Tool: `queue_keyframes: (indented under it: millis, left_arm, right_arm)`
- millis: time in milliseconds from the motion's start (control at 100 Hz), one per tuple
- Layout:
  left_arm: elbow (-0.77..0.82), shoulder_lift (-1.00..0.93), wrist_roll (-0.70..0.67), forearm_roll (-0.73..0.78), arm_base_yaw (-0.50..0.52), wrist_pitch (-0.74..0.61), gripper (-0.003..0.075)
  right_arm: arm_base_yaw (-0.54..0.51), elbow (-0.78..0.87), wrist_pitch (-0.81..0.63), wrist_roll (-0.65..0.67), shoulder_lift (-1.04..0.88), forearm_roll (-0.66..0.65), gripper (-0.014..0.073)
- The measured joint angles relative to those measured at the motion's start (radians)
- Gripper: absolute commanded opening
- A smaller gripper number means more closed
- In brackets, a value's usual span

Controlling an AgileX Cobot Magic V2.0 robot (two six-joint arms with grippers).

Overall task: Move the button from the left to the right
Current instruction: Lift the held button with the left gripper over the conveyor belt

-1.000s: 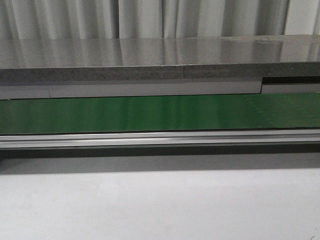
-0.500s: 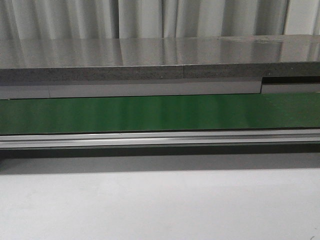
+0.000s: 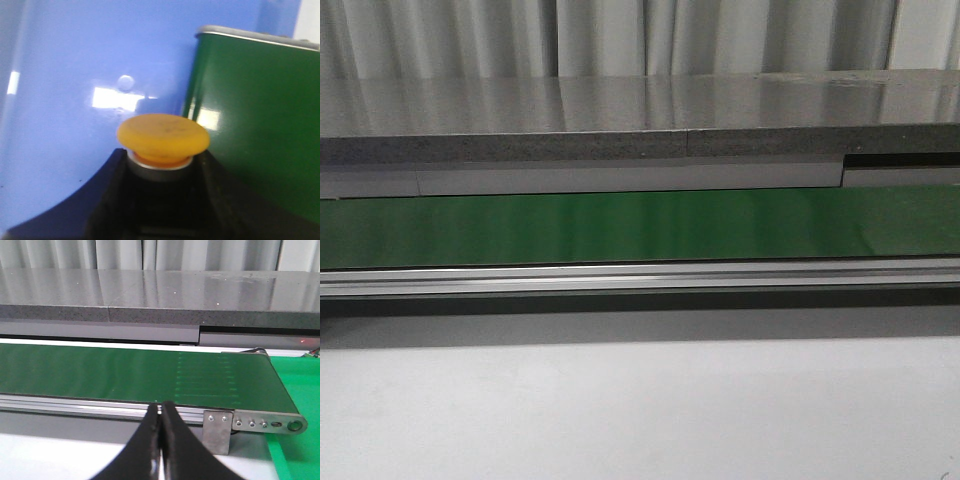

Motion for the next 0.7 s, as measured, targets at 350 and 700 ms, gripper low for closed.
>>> queue_keyframes:
  millis: [350,700]
  left_arm:
    - [0.000,0.000,0.010,-0.008,-0.065,0.012,-0.0020]
    - [0.000,0.000,0.017,-0.021,-0.065,0.012,-0.0019]
  right_arm:
    - [0.000,0.000,0.000,0.000,0.000,0.000,-0.0067]
    - [0.000,0.000,0.000,0.000,0.000,0.000,-0.0067]
